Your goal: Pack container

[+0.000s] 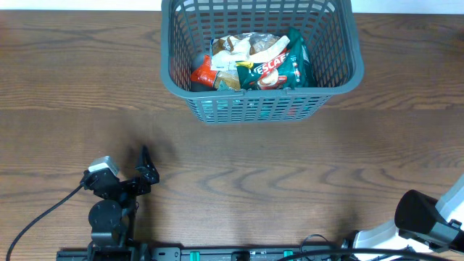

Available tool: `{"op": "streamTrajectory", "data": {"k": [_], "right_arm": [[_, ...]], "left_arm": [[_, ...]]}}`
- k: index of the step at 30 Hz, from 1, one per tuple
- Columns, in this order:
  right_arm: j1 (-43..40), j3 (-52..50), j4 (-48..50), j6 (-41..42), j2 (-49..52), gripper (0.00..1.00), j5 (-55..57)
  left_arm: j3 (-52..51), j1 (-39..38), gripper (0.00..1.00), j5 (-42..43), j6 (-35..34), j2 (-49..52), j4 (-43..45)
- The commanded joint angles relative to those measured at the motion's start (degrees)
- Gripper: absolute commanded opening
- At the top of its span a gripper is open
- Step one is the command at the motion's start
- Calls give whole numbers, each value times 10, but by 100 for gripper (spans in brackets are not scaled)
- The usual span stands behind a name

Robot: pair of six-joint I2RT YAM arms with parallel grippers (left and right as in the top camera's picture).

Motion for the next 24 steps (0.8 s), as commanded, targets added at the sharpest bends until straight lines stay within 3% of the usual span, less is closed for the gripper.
{"op": "streamTrajectory", "data": {"k": [1,12,24], "right_arm": [[-3,0,-1,7,-7,99,4],[-3,0,-1,8,-7,99,4],[-3,0,-1,8,-7,99,4]], "left_arm": [[-17,3,99,2,38,-6,2],[-20,3,99,43,221,-6,11],[-20,3,99,40,226,-5,11]]}}
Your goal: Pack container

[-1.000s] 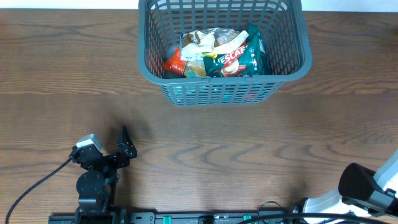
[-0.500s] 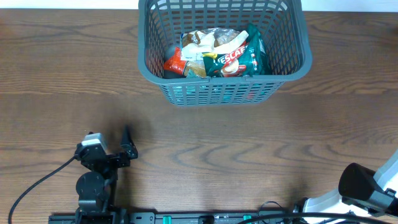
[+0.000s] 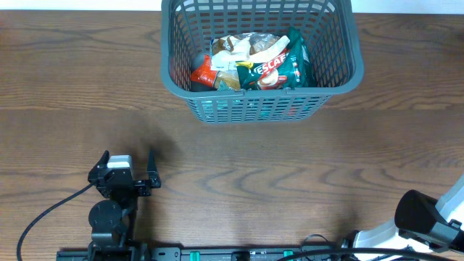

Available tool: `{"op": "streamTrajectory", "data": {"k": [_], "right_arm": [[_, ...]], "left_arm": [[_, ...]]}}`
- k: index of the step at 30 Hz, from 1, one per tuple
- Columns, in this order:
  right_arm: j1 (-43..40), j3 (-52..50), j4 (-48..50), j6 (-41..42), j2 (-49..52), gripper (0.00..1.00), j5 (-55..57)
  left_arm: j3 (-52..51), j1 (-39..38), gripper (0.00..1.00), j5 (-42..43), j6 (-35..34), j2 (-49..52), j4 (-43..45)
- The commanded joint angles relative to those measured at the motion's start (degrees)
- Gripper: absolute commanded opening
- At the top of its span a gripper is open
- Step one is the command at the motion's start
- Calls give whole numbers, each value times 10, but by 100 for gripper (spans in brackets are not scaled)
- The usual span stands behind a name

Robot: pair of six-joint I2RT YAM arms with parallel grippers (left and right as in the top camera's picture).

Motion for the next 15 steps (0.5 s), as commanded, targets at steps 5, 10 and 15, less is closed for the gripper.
{"op": "streamTrajectory", "data": {"k": [5,10,15], "right_arm": [[-3,0,-1,7,-7,99,4],[-3,0,-1,7,-7,99,4],[-3,-1,-2,7,-3,99,5]], "left_arm": [[-15,3,99,8,14,-4,-5],[-15,3,99,8,14,-4,-5],[-15,3,99,8,14,-4,-5]]}}
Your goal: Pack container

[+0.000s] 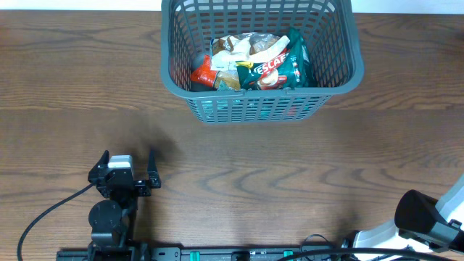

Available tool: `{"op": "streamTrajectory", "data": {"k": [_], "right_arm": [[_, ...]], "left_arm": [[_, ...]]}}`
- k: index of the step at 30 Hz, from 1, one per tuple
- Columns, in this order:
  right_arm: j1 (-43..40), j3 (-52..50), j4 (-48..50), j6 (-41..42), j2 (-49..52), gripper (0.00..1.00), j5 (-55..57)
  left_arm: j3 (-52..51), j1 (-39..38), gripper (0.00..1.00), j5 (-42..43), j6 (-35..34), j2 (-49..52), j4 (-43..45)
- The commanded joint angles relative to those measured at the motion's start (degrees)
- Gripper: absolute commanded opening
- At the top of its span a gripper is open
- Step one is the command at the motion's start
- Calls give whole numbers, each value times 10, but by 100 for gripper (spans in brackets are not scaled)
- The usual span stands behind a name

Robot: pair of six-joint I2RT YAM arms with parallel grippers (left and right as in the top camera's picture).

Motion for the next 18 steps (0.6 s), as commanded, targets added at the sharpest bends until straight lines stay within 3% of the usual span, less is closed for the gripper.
{"op": "streamTrajectory", "data": {"k": [1,10,18], "right_arm": [[-2,-1,-2,7,-3,99,4],[40,-7,-24,7,-100,99,4],[195,-113,-11,3,-285,99,18]], "left_arm": [[-15,3,99,8,5,-5,-5],[-15,3,99,8,5,-5,-5],[-15,3,99,8,5,-5,-5]]}}
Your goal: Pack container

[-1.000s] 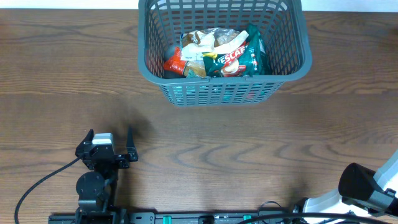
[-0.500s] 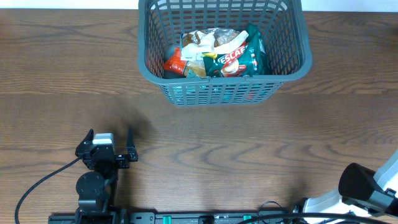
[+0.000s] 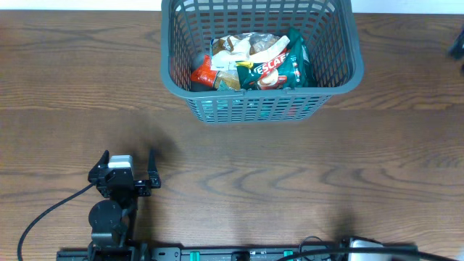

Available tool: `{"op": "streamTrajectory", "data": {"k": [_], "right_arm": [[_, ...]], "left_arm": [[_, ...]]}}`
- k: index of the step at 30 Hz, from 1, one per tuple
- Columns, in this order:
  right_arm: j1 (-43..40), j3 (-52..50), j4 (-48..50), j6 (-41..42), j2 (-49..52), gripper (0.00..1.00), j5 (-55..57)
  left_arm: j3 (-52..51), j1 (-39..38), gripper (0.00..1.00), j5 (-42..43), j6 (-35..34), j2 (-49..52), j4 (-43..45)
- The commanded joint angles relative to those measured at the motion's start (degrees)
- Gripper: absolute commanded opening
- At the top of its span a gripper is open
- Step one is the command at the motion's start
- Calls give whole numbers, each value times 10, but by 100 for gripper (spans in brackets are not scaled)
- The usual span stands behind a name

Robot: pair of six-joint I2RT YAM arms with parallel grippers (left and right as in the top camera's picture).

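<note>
A grey mesh basket (image 3: 341, 80) stands at the back middle of the table. Inside lie a green Nescafe packet (image 3: 279, 69), a red packet (image 3: 204, 73) and some pale wrapped snacks (image 3: 235, 49). My left gripper (image 3: 129, 156) rests low at the front left, far from the basket, open with nothing between its fingers. A dark blur (image 3: 457, 46) at the right edge, level with the basket, seems to be part of my right arm. Its jaws cannot be made out.
The wooden table (image 3: 304, 174) stretches in front of the basket. The left arm's cable (image 3: 51, 214) trails off to the front left. A mounting rail (image 3: 217, 254) runs along the front edge, with the right arm's white base (image 3: 377, 245) on it.
The right arm's black and white links have left the front right corner, and a dark blur now shows at the right edge near the basket. The left gripper and the basket have not moved.
At first the left gripper was turned sideways at the front left, its fingers close together. Then it faced the basket squarely with its fingers spread, and it has stayed so. The right arm sat folded at the front right until now. The basket's contents are unchanged.
</note>
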Motion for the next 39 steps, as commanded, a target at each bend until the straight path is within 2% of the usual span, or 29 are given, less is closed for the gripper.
{"op": "streamTrajectory", "data": {"k": [1,8,16,21,25,31,39], "right_arm": [[50,-67,17,3,-80,99,21],[84,-301,81,-2,-271,99,7],[84,-658,297,-106,-484,99,-80],[84,-831,411,-151,-563,99,-169],[84,-944,492,-178,-603,99,-217],[84,-1097,594,-177,-657,99,-218],[84,-1201,628,-177,-731,99,-217]], "left_arm": [[-15,3,98,8,4,-5,-5],[-15,3,99,8,4,-5,-5],[-15,3,99,8,4,-5,-5],[-15,3,99,8,4,-5,-5],[-15,3,99,8,4,-5,-5],[-15,3,99,8,4,-5,-5],[-15,3,99,8,4,-5,-5]]}}
